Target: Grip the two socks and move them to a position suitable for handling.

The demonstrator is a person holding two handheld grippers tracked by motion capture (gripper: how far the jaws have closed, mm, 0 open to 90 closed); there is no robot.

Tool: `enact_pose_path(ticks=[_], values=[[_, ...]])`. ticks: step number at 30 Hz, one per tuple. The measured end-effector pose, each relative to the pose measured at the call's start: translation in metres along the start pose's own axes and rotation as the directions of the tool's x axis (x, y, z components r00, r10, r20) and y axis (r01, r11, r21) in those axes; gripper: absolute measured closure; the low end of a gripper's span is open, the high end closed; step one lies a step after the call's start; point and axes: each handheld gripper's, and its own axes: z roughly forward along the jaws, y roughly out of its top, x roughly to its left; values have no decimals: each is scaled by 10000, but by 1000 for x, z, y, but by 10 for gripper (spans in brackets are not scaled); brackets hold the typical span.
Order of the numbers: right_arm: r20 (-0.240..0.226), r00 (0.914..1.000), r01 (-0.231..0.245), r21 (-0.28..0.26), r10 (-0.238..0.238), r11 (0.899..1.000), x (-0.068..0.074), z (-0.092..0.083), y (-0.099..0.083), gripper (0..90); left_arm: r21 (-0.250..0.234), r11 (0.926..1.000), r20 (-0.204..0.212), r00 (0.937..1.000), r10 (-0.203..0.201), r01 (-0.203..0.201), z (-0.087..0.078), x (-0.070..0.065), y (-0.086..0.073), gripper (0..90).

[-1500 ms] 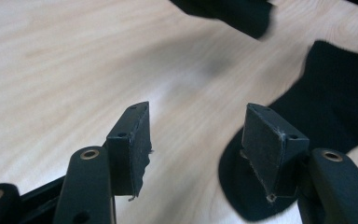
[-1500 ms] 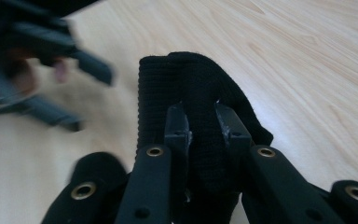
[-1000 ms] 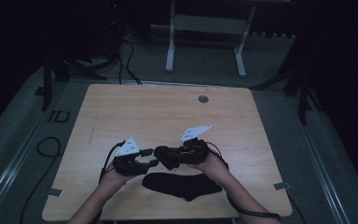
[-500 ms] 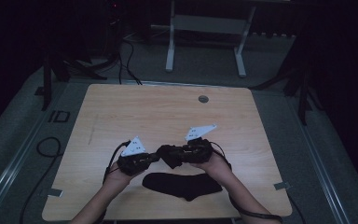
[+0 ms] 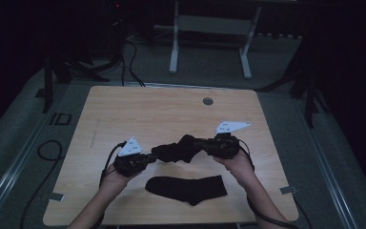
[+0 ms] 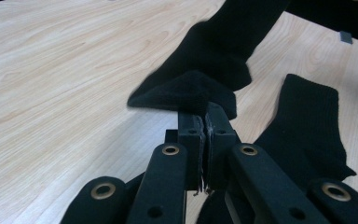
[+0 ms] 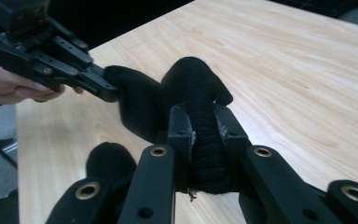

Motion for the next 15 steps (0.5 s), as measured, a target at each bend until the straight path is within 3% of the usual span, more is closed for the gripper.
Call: enact_pose_path(ticks=[7, 15], values=[[595, 9971, -458, -202, 470, 9987, -17, -18, -9, 792, 320, 9995, 41, 10000, -86, 84, -3, 8, -1, 877], [1498, 9834, -1012, -141, 1022, 9948, -40, -28, -32, 778, 1023, 9945, -17, 9998, -222, 222, 3, 23, -6, 876]])
